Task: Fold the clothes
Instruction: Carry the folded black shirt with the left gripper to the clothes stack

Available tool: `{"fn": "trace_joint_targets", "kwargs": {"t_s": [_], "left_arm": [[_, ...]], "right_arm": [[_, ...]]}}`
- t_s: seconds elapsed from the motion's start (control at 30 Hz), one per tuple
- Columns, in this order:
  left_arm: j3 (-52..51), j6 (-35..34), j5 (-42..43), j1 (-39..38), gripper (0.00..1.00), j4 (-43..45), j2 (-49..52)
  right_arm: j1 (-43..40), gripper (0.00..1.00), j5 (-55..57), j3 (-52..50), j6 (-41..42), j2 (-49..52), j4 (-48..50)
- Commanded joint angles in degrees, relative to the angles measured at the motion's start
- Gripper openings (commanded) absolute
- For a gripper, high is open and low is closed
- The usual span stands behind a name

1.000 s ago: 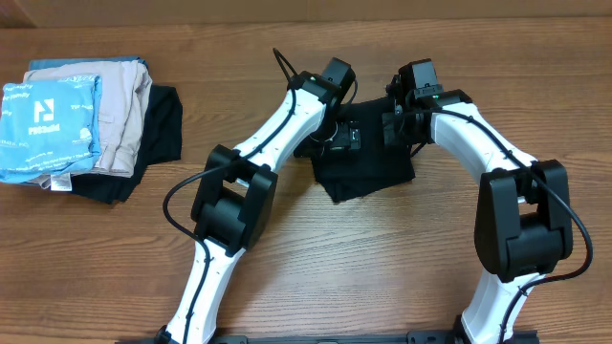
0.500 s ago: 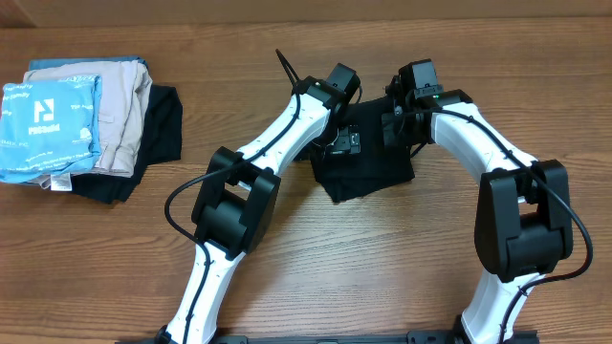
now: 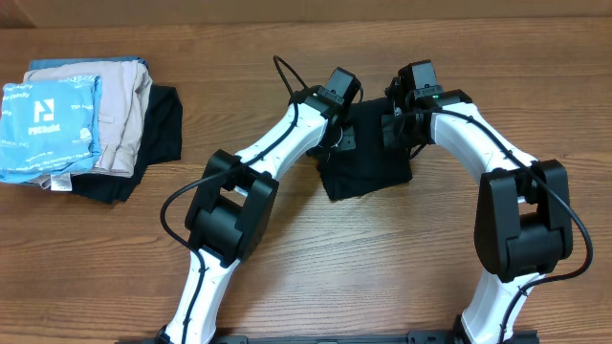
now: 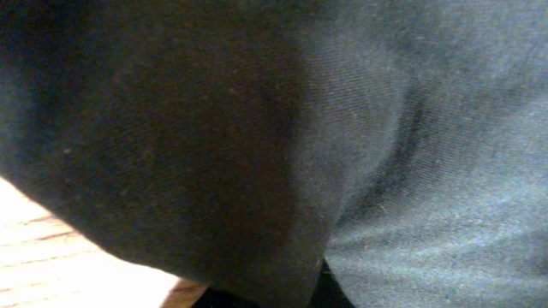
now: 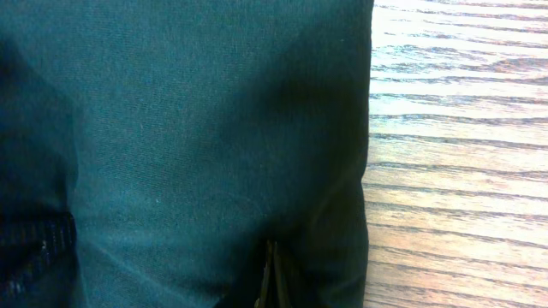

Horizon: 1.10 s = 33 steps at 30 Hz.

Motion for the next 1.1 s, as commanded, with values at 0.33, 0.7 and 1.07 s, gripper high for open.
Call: {"fn": "trace_joint_targets", "kwargs": {"t_s": [0.33, 0.7, 1.07], "left_arm": [[1.5, 14.5, -17.5, -0.7, 0.04, -2.9, -1.7], [1.6, 18.2, -23.2, 0.8, 0.04, -2.8, -11.8], [1.9, 19.9, -23.2, 12.9, 0.04, -1.8, -25.0]], "right_arm": [[-10.8, 0.22, -0.2, 3.6, 5.4, -20.7, -3.8], [-18.1, 1.0, -0.2, 3.5, 5.3, -21.6, -8.5], [-18.1, 1.0, -0.2, 3.5, 5.3, -21.6, -8.5]]}}
